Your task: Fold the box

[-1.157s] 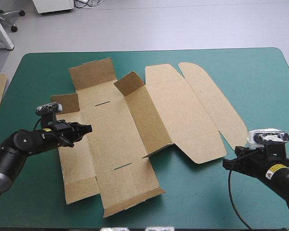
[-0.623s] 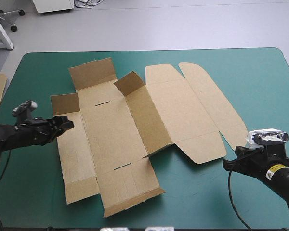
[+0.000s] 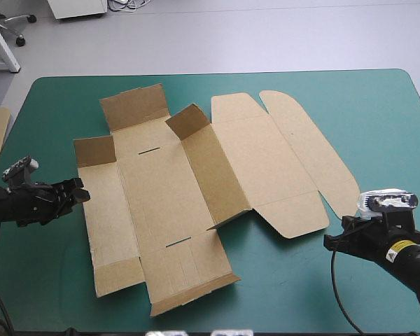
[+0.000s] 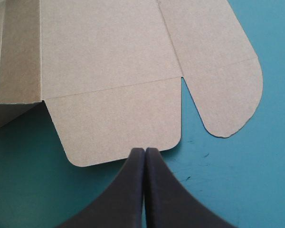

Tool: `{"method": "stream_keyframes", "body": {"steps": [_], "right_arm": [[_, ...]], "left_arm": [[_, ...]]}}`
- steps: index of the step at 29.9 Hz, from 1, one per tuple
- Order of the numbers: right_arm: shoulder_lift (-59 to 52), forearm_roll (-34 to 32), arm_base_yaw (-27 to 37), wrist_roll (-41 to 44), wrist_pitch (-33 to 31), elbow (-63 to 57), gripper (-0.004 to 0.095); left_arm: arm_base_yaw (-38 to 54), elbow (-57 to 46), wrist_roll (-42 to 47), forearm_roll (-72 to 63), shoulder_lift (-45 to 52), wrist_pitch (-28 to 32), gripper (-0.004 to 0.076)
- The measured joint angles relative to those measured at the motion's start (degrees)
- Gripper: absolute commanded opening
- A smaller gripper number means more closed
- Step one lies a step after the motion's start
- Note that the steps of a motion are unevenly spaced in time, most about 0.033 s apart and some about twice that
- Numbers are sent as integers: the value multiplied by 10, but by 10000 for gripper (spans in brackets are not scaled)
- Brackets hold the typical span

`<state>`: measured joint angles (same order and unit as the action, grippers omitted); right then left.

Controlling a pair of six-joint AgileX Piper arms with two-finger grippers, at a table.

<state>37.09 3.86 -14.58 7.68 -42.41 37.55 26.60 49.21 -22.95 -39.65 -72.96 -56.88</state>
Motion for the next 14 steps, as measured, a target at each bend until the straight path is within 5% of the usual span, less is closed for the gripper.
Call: {"method": "stream_keyframes", "body": {"steps": [14], "right_arm": [[0, -2, 0, -9, -14, 0, -34]], "left_arm": [[40, -48, -67, -101, -24, -13, 279]]}}
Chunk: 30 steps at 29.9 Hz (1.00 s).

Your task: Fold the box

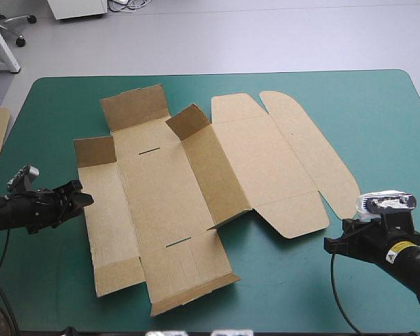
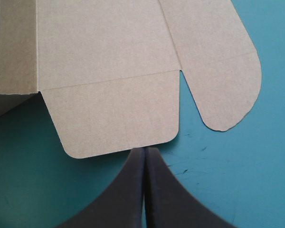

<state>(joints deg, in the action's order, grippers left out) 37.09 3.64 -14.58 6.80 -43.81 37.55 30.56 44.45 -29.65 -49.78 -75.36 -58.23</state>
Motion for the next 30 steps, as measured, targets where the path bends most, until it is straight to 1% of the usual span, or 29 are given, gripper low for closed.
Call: {"method": "stream_keyframes", "body": {"steps": [5, 12, 14, 18, 20, 25, 30], "right_arm": [[0, -5, 0, 0, -5, 0, -34], [0, -5, 0, 0, -8, 0, -34], [0, -6, 0, 0, -9, 0, -34], [0, -7, 0, 0, -9, 0, -34], [0, -7, 0, 0, -9, 0, -34], [0, -7, 0, 0, -9, 0, -34], [0, -7, 0, 0, -9, 0, -34]], "left_arm": [[2, -22, -11, -7, 0, 0, 279], [15, -32, -13, 12, -5, 21, 281], [17, -32, -13, 21, -7, 21, 300], [17, -32, -21, 28, -7, 21, 392], [17, -32, -23, 34, -7, 21, 419], [17, -32, -24, 35, -8, 21, 423], [17, -32, -25, 35, -34, 19, 422]]}}
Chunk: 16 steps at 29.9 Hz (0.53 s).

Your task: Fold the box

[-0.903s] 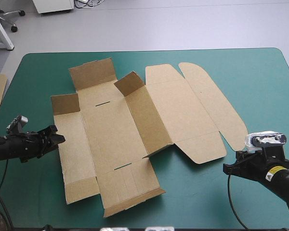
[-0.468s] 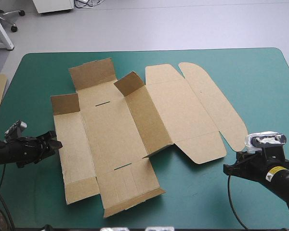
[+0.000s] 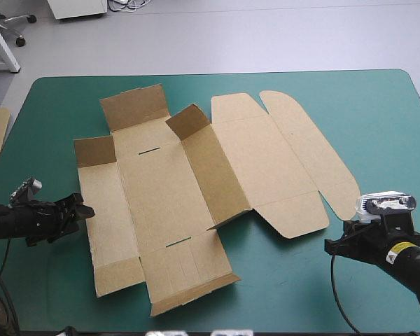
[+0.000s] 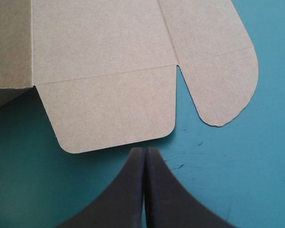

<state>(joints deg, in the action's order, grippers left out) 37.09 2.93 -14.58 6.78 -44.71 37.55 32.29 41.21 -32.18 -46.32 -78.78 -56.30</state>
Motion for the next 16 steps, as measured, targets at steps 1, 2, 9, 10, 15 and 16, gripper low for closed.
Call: {"method": "stream_keyframes", "body": {"steps": [1, 2, 9, 10, 15, 16], "right_arm": [[0, 0, 0, 0, -1, 0, -34], [0, 0, 0, 0, -1, 0, -34], [0, 0, 0, 0, -2, 0, -34], [0, 0, 0, 0, -2, 0, -34], [0, 0, 0, 0, -1, 0, -34], [0, 0, 0, 0, -1, 0, -34]], "left_arm": [[0, 0, -1, 0, -7, -1, 422], [0, 0, -1, 0, -13, -1, 422], [0, 0, -26, -41, -35, -13, 421], [-1, 0, -30, -48, -38, -17, 420], [-24, 0, -52, -53, -78, -29, 418], [-26, 0, -53, -57, -85, -30, 418]]}}
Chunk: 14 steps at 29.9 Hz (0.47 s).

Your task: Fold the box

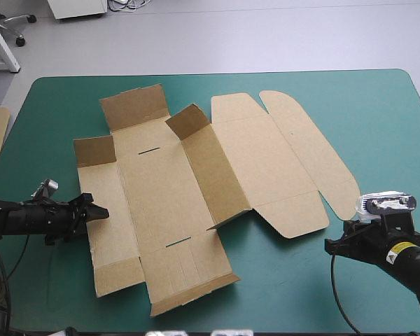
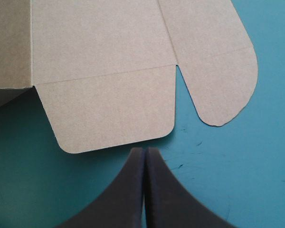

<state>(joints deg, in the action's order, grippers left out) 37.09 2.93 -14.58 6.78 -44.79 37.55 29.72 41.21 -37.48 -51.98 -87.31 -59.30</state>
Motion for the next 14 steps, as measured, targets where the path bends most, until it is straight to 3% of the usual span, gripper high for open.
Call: {"method": "stream_keyframes", "body": {"steps": [14], "right_arm": [[0, 0, 0, 21, 2, 0, -34]], "left_arm": [[-19, 1, -67, -83, -47, -42, 387]]}}
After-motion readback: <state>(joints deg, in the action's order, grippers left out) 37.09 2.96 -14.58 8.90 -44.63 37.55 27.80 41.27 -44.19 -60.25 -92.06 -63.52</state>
